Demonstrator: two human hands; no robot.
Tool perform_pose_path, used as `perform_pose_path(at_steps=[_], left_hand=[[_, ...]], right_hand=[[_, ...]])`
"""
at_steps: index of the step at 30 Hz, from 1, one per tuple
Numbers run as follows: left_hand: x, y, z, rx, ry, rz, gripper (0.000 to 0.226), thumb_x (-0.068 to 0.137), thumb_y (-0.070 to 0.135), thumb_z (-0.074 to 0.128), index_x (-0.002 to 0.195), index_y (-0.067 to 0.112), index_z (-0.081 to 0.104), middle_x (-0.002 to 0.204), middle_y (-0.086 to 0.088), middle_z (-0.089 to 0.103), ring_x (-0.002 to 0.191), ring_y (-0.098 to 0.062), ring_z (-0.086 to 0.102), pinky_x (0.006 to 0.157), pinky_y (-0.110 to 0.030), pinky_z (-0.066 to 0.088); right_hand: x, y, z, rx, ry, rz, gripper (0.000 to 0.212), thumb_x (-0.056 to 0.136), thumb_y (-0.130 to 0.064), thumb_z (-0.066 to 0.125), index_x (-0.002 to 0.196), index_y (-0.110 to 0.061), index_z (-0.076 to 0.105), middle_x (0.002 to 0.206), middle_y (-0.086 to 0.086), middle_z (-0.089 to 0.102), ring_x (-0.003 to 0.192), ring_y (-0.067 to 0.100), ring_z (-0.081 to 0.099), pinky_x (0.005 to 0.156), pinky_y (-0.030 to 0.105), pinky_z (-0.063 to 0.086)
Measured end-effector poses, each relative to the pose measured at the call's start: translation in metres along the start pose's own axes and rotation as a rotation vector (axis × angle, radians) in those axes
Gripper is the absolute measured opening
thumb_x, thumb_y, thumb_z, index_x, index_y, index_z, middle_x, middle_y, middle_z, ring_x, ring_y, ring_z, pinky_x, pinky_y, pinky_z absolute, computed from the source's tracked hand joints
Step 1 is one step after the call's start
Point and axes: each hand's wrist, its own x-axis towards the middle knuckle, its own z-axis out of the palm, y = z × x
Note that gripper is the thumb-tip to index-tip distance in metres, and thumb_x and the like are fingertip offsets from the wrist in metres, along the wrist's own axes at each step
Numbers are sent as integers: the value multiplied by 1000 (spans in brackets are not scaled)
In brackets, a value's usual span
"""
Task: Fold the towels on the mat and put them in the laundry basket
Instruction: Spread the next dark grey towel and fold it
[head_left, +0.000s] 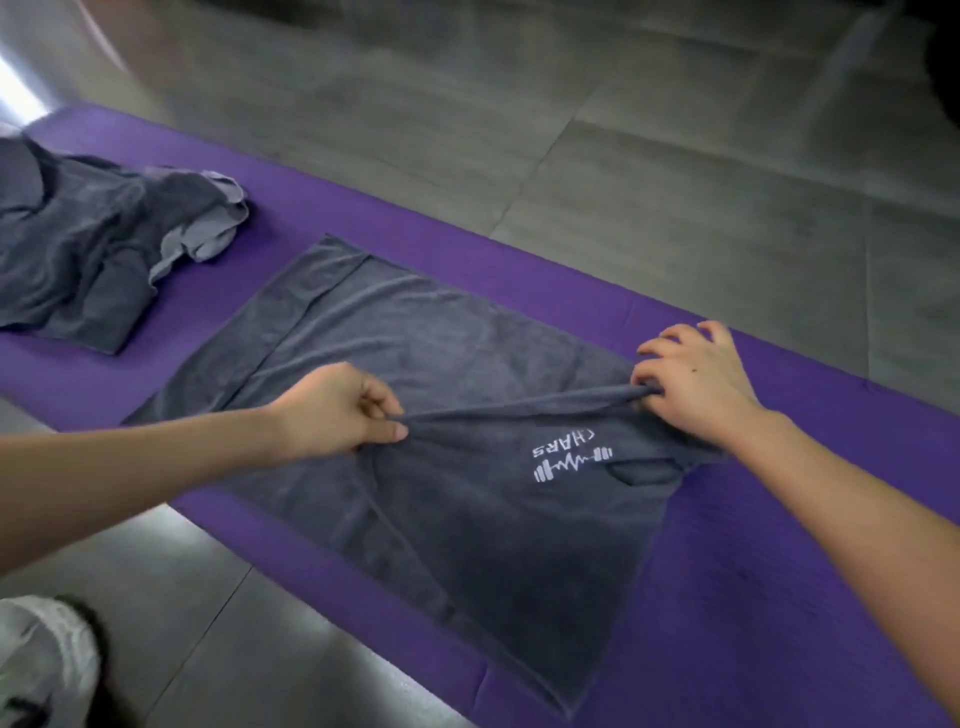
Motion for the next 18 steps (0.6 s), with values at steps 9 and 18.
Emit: perform_pose_path(at_steps=[9, 18], left_hand=[[-13, -28, -87, -28, -12, -58, 18, 79, 9, 73, 65, 13, 62, 47, 8, 57, 40, -6, 52, 44, -14, 43], [-30, -127, -81, -610, 130, -299, 17, 86, 8, 64, 71, 11, 57, 56, 5, 48, 52, -7, 43, 46, -15, 36]], right_hand=[[80, -48, -49, 121, -198, 12, 32, 72, -38, 72, 63, -28, 43, 87, -5, 61, 98, 23, 52, 84, 33, 36], [226, -70, -75, 749, -598, 186, 23, 62, -13, 84, 67, -13, 61, 71, 7, 61, 73, 15, 54, 69, 27, 40]])
